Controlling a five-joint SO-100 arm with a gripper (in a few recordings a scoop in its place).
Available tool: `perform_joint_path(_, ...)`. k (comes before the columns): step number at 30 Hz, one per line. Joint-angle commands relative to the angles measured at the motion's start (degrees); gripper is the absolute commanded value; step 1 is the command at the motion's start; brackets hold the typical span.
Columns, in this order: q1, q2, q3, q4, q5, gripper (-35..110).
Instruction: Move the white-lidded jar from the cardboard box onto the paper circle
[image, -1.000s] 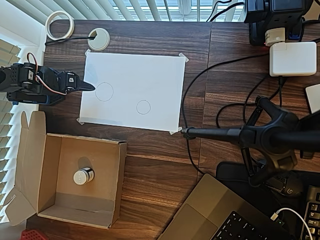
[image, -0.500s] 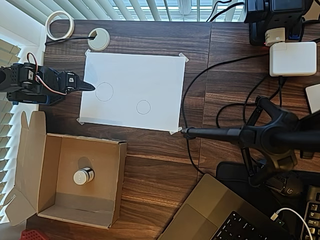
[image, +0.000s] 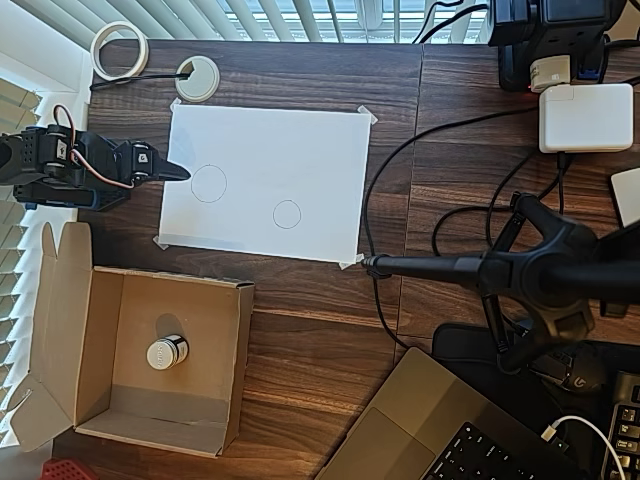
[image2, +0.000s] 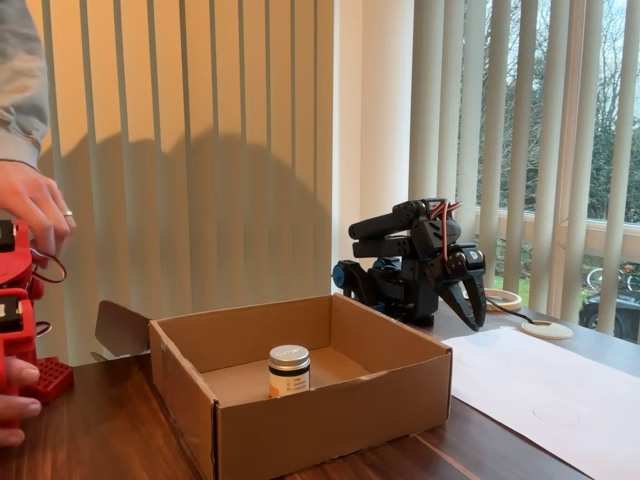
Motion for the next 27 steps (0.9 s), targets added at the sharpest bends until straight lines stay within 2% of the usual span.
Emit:
perform_joint_path(1,-0.35,3.6,-0.79,-0.09,-0.7,0)
perform_joint_path(11,-0.18,3.6,-0.79,-0.09,-0.62,0)
perform_joint_path(15,0.44,2.99,-0.79,-0.79,-0.26,21)
perform_joint_path(17,0.53,0.53,-2.02,-2.72,-1.23,25)
perform_joint_path(22,1.05,-8.79,-10.9,-5.01,-7.21,32)
perform_joint_path(27,5.54,-18.9,-22.41,-6.5,-19.42,36)
